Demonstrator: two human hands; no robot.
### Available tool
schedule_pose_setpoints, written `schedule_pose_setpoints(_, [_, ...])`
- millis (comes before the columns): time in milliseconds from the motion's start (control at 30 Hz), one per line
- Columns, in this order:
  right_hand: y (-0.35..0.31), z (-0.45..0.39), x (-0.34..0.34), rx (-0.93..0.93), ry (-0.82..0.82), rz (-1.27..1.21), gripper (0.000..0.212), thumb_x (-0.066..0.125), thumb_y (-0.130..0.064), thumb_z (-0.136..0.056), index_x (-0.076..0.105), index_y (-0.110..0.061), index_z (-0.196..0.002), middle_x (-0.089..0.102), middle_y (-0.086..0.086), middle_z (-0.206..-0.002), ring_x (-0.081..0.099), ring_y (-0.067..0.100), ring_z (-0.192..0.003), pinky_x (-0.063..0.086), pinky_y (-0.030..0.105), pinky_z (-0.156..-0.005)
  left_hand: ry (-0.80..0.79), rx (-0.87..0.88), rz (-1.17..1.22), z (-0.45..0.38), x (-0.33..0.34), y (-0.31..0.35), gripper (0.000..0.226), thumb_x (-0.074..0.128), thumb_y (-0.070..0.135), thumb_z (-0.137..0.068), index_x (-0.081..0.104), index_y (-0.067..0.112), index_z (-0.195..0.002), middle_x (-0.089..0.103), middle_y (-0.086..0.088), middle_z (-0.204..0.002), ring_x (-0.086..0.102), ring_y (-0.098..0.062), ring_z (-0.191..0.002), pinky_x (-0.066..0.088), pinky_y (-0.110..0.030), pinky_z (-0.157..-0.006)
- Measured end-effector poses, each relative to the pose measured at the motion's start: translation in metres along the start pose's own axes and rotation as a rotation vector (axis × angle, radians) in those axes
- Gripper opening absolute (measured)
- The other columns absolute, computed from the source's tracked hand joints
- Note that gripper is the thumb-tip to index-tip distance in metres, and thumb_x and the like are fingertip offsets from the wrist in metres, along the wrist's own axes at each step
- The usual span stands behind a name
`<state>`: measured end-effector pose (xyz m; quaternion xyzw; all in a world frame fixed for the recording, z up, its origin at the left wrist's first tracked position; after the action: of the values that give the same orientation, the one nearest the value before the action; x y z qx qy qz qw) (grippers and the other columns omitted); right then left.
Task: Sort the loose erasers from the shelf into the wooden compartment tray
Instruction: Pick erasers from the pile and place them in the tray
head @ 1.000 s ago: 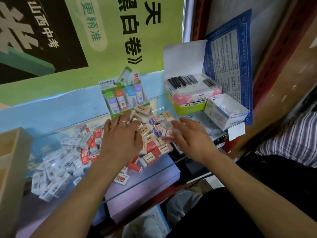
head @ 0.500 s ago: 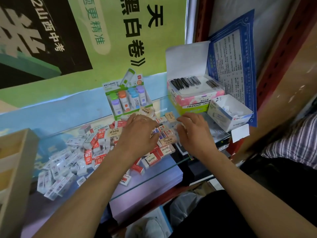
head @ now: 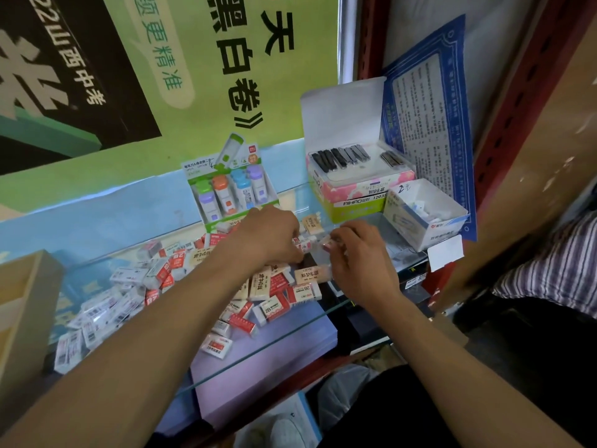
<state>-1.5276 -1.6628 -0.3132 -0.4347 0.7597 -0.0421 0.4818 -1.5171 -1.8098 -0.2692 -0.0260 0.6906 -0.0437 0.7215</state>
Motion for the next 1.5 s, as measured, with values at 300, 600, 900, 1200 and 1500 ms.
schedule_pose_setpoints(300, [0.003,0.001,-0.009,0.047,0.042,-0.193,0.023,0.056,-0.020,-0.089,0.064,-0.008,-0.107,0.058,0.006,-0.114,0.048,0.022,-0.108,0.049,0.041,-0.086,0.248,-0.241,0.601,0.023,-0.010,-0.018,0.031,0.075,0.035,-0.073,0.067,0.017,-0.097,0.065,0.004,-0.090,0.060,-0.011,-0.080,0.049,-0.026,-0.065])
schedule_pose_setpoints(600, [-0.057,-0.055,0.008,-0.128,-0.344,0.130,0.035,0.051,-0.011,-0.089,0.060,-0.010,-0.123,0.061,0.011,-0.118,0.050,0.031,-0.112,0.043,0.039,-0.093,0.697,-0.447,1.124,0.097,-0.019,-0.065,0.023,0.078,0.026,-0.077,0.064,0.031,-0.095,0.064,0.010,-0.090,0.061,-0.008,-0.078,0.049,-0.021,-0.070])
schedule_pose_setpoints(900, [-0.077,-0.074,0.049,-0.211,-0.589,0.535,0.034,0.046,-0.010,-0.091,0.054,-0.015,-0.123,0.058,0.009,-0.118,0.047,0.028,-0.113,0.037,0.039,-0.092,0.730,-0.585,1.373,0.119,-0.011,-0.083,0.023,0.074,0.025,-0.082,0.066,0.022,-0.104,0.068,0.003,-0.091,0.065,-0.011,-0.077,0.051,-0.021,-0.066])
schedule_pose_setpoints(1200, [-0.066,-0.079,0.041,-0.182,-0.561,0.495,0.024,0.051,-0.013,-0.092,0.061,-0.009,-0.113,0.049,0.014,-0.113,0.045,0.031,-0.110,0.039,0.041,-0.094,0.738,-0.561,1.392,0.125,-0.010,-0.084,0.024,0.077,0.021,-0.079,0.066,0.022,-0.101,0.069,0.006,-0.091,0.066,-0.009,-0.080,0.052,-0.024,-0.068])
schedule_pose_setpoints(1500, [-0.085,-0.055,-0.011,0.282,-0.187,-0.423,0.018,0.062,-0.019,-0.090,0.063,-0.004,-0.100,0.069,0.010,-0.085,0.068,0.024,-0.073,0.057,0.040,-0.066,0.733,-0.577,1.547,0.161,-0.007,-0.094,0.026,0.076,0.019,-0.081,0.064,0.020,-0.104,0.072,0.001,-0.093,0.069,-0.012,-0.082,0.054,-0.029,-0.073])
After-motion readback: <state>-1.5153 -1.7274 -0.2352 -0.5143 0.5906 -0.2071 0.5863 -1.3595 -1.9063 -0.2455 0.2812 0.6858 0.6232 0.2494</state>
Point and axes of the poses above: each hand's wrist, its own z-axis away from the middle knuckle, its own x-axis out of the palm, y = z × x, the point moved 7 cm from there along -z, towards the middle knuckle
